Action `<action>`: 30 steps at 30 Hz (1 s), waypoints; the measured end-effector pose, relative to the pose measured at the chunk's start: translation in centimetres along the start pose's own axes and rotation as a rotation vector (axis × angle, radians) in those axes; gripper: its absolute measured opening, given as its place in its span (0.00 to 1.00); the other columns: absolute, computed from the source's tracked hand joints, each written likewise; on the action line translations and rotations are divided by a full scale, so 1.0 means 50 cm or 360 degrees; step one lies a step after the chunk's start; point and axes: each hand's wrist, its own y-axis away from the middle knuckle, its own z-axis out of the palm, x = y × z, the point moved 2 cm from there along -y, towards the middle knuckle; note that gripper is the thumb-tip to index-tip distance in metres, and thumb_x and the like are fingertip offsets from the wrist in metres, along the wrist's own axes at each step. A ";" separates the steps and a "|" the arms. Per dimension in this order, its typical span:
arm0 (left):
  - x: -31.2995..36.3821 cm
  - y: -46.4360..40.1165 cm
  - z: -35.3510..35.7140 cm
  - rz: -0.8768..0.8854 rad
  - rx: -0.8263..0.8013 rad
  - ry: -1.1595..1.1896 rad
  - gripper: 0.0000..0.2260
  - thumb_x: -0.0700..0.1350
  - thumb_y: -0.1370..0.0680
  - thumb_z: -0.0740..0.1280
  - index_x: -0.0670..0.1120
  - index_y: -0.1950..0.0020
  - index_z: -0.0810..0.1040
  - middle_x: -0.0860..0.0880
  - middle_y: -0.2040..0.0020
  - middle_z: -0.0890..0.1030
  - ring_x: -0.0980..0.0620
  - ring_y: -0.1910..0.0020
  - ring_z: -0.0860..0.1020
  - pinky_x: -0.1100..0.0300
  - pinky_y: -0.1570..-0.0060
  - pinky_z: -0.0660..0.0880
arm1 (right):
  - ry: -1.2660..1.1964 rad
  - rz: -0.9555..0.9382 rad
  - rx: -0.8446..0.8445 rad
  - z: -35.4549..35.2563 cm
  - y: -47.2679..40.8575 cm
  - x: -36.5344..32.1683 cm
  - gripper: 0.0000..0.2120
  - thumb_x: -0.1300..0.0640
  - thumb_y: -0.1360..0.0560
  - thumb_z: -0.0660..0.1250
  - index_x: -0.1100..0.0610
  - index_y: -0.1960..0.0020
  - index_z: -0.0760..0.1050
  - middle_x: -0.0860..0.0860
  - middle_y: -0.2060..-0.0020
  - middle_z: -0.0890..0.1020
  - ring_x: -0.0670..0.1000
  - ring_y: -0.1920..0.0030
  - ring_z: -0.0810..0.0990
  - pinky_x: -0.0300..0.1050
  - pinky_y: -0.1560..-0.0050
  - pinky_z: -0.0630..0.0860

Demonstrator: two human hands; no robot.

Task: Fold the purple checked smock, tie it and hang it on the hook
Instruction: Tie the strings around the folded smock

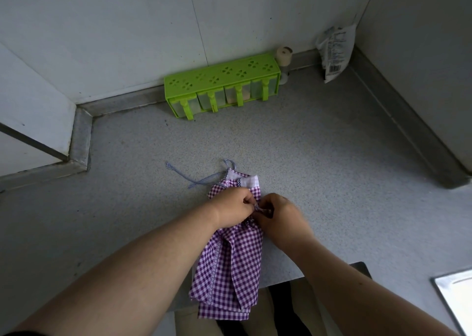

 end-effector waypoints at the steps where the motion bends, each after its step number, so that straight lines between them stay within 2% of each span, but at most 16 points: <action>1: 0.000 0.001 -0.001 0.0001 -0.0008 0.0014 0.05 0.47 0.18 0.66 0.55 0.50 0.80 0.54 0.53 0.83 0.55 0.55 0.81 0.57 0.55 0.77 | -0.0008 -0.0029 -0.0019 0.001 -0.001 0.004 0.06 0.44 0.25 0.71 0.43 0.51 0.77 0.41 0.56 0.78 0.42 0.57 0.78 0.42 0.57 0.78; 3: -0.001 0.008 -0.001 0.0008 -0.0050 0.0044 0.04 0.46 0.19 0.67 0.54 0.48 0.81 0.53 0.52 0.84 0.54 0.54 0.82 0.56 0.52 0.78 | 0.0003 -0.0096 -0.0073 0.001 -0.003 0.008 0.04 0.46 0.24 0.70 0.43 0.55 0.75 0.41 0.58 0.77 0.43 0.59 0.77 0.41 0.60 0.74; 5: -0.003 0.012 -0.001 0.0042 -0.0097 0.0015 0.06 0.45 0.22 0.71 0.52 0.45 0.81 0.53 0.52 0.84 0.55 0.52 0.83 0.57 0.50 0.79 | 0.0007 -0.0117 -0.0125 -0.003 -0.005 0.009 0.07 0.48 0.24 0.69 0.43 0.59 0.72 0.42 0.59 0.76 0.44 0.60 0.75 0.39 0.61 0.68; 9: -0.007 0.012 0.000 0.0067 -0.0043 -0.0063 0.05 0.47 0.20 0.73 0.52 0.44 0.83 0.55 0.50 0.84 0.56 0.50 0.82 0.58 0.45 0.79 | -0.0002 -0.0163 -0.0237 -0.015 -0.003 0.009 0.08 0.50 0.24 0.70 0.43 0.58 0.71 0.43 0.57 0.76 0.43 0.58 0.75 0.39 0.58 0.69; 11: -0.011 0.012 -0.001 0.0042 0.0002 -0.0036 0.02 0.48 0.18 0.71 0.53 0.46 0.82 0.55 0.50 0.83 0.57 0.51 0.81 0.60 0.49 0.77 | 0.0028 -0.0190 -0.0278 -0.019 -0.002 0.008 0.06 0.51 0.25 0.70 0.43 0.55 0.73 0.42 0.55 0.76 0.44 0.55 0.75 0.41 0.54 0.73; 13: -0.012 0.014 -0.002 0.0010 0.0032 0.0007 0.03 0.47 0.18 0.68 0.54 0.51 0.80 0.53 0.54 0.83 0.56 0.56 0.80 0.59 0.56 0.76 | 0.0047 -0.0216 -0.0282 -0.020 0.001 0.005 0.05 0.50 0.26 0.70 0.42 0.54 0.74 0.41 0.53 0.75 0.45 0.52 0.75 0.43 0.49 0.76; 17: -0.014 0.016 0.001 -0.0060 0.0025 0.0083 0.07 0.47 0.18 0.64 0.50 0.55 0.77 0.52 0.61 0.78 0.54 0.65 0.73 0.56 0.62 0.71 | 0.0124 -0.0240 -0.0351 -0.017 0.003 -0.006 0.04 0.45 0.28 0.67 0.42 0.56 0.73 0.42 0.52 0.75 0.49 0.48 0.75 0.49 0.41 0.73; 18: -0.012 0.017 0.001 -0.0070 0.0020 0.0090 0.07 0.47 0.18 0.63 0.50 0.55 0.77 0.52 0.62 0.77 0.54 0.66 0.72 0.56 0.62 0.70 | 0.0123 -0.0232 -0.0386 -0.018 0.006 -0.008 0.06 0.42 0.29 0.66 0.43 0.57 0.74 0.42 0.53 0.76 0.49 0.49 0.75 0.49 0.40 0.72; 19: -0.013 0.016 0.001 -0.0079 0.0021 0.0096 0.07 0.47 0.17 0.63 0.50 0.54 0.78 0.52 0.62 0.77 0.54 0.66 0.72 0.56 0.62 0.70 | 0.0103 -0.0232 -0.0400 -0.017 0.009 -0.010 0.09 0.41 0.30 0.65 0.45 0.58 0.74 0.42 0.55 0.77 0.47 0.51 0.76 0.48 0.42 0.71; 21: -0.016 0.014 0.002 -0.0095 0.0048 0.0132 0.06 0.47 0.18 0.64 0.50 0.52 0.78 0.51 0.59 0.80 0.52 0.64 0.76 0.54 0.60 0.74 | -0.0002 -0.0146 -0.0335 -0.019 0.012 -0.003 0.06 0.46 0.28 0.68 0.47 0.59 0.74 0.44 0.61 0.79 0.46 0.59 0.77 0.45 0.53 0.74; 23: -0.022 0.013 0.003 -0.0120 0.0085 0.0226 0.04 0.48 0.18 0.65 0.52 0.52 0.78 0.49 0.55 0.83 0.49 0.57 0.83 0.50 0.51 0.80 | -0.0041 0.0024 -0.0195 -0.028 0.015 0.006 0.05 0.50 0.24 0.69 0.46 0.57 0.74 0.45 0.61 0.80 0.46 0.61 0.78 0.42 0.62 0.75; 25: -0.030 0.013 0.005 -0.0123 0.0129 0.0360 0.04 0.48 0.19 0.67 0.51 0.53 0.79 0.48 0.54 0.85 0.48 0.52 0.85 0.44 0.43 0.82 | 0.0031 0.0037 -0.0110 -0.033 0.015 0.012 0.02 0.49 0.22 0.68 0.45 0.52 0.76 0.44 0.58 0.81 0.46 0.58 0.79 0.44 0.58 0.79; 27: -0.034 0.010 0.009 -0.0114 0.0153 0.0459 0.04 0.48 0.19 0.68 0.50 0.53 0.80 0.50 0.56 0.85 0.50 0.55 0.85 0.45 0.42 0.82 | 0.0116 -0.0087 -0.0152 -0.033 0.015 0.005 0.06 0.49 0.21 0.67 0.43 0.45 0.80 0.43 0.52 0.83 0.45 0.54 0.81 0.45 0.51 0.80; 30: -0.035 0.008 0.013 -0.0095 0.0208 0.0589 0.08 0.52 0.18 0.69 0.51 0.55 0.79 0.51 0.59 0.81 0.53 0.59 0.80 0.50 0.48 0.79 | 0.0265 -0.0307 -0.0221 -0.030 0.014 -0.008 0.09 0.48 0.20 0.66 0.44 0.43 0.82 0.45 0.51 0.83 0.48 0.52 0.80 0.45 0.50 0.78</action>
